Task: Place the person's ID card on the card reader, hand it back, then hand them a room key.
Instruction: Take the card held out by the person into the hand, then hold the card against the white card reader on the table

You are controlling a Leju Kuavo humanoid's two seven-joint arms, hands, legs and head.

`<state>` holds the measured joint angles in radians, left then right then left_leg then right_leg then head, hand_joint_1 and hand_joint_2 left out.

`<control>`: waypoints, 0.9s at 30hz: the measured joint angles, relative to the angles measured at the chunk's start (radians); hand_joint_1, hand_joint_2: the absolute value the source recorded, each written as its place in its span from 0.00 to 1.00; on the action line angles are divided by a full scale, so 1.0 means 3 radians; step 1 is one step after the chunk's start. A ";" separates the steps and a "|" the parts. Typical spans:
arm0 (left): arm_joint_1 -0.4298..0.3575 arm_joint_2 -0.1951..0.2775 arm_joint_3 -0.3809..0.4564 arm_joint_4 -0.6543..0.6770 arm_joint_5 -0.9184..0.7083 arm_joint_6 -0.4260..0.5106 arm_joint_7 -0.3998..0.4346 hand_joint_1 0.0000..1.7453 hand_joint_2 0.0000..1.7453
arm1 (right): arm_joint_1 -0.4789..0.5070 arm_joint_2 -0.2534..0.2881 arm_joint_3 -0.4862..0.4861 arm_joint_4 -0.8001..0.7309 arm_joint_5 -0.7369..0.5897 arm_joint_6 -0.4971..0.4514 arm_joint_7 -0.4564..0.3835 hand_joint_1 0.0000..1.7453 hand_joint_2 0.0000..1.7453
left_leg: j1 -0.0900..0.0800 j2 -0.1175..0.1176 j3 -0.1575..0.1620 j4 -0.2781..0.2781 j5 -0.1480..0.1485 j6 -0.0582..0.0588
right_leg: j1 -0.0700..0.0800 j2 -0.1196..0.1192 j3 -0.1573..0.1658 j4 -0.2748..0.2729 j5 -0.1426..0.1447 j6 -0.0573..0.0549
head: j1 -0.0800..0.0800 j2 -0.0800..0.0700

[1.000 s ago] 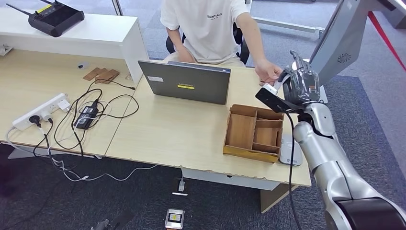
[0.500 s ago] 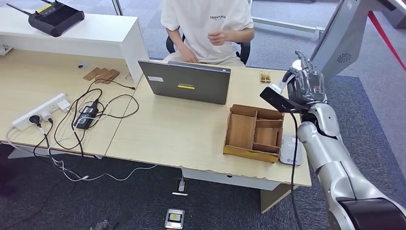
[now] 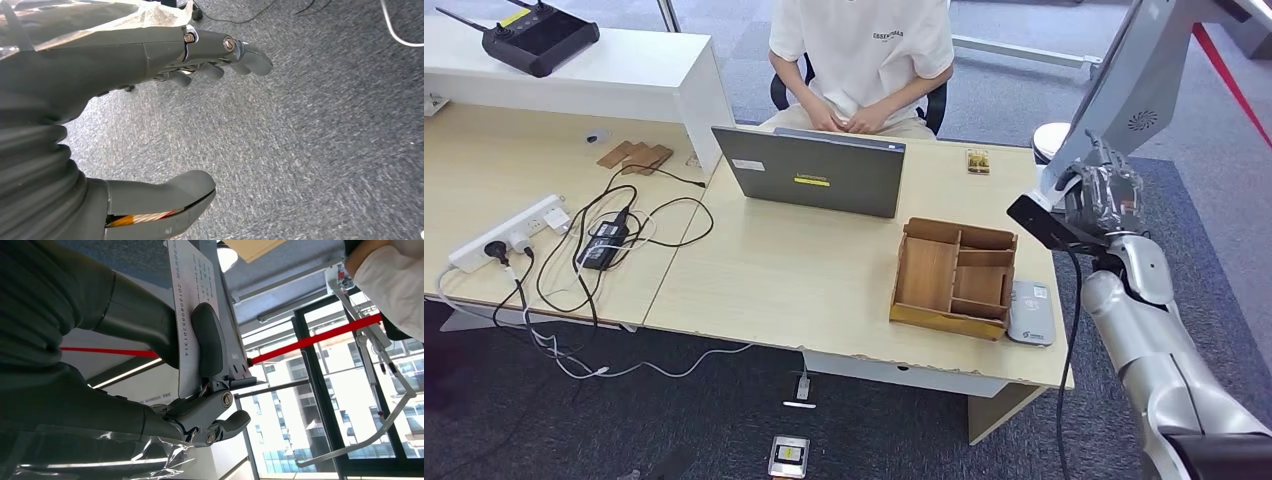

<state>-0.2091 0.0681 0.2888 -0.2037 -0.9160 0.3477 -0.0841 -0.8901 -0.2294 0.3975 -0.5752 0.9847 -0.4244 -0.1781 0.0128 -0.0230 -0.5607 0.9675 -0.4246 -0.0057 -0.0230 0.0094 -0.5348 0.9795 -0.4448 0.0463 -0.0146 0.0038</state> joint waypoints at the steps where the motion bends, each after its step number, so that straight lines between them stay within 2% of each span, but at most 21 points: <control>1: 0.0008 0.0005 0.0000 0.0000 0.0006 0.0003 -0.0001 0.00 1.00 | 0.0023 -0.0019 -0.0006 0.0001 -0.0006 -0.0001 0.0000 1.00 1.00 | 0.0000 0.0000 0.0000 0.0000 0.0000 0.0000 | 0.0000 0.0000 0.0000 0.0000 0.0000 0.0000 | 0.0000 0.0000; 9: 0.0061 0.0045 0.0000 0.0001 0.0054 0.0030 -0.0010 0.00 1.00 | 0.0218 -0.0076 -0.0015 0.0031 0.0007 0.0005 0.0044 1.00 1.00 | 0.0000 0.0000 0.0000 0.0000 0.0000 0.0000 | 0.0000 0.0000 0.0001 0.0000 0.0000 0.0000 | 0.0000 0.0000; 27: 0.0100 0.0066 0.0001 0.0001 0.0071 0.0064 -0.0023 0.00 1.00 | 0.0575 -0.0038 -0.0014 0.0128 0.0027 0.0035 0.0039 1.00 1.00 | 0.0000 0.0000 0.0000 -0.0001 0.0000 0.0000 | 0.0000 0.0000 0.0001 0.0000 0.0000 0.0000 | 0.0000 0.0000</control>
<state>-0.1793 0.0877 0.2890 -0.2033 -0.8946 0.3668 -0.0910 -0.7177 -0.2408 0.3933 -0.5367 0.9929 -0.4138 -0.1665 0.0128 -0.0230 -0.5608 0.9673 -0.4247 -0.0057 -0.0230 0.0094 -0.5346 0.9795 -0.4448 0.0463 -0.0145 0.0038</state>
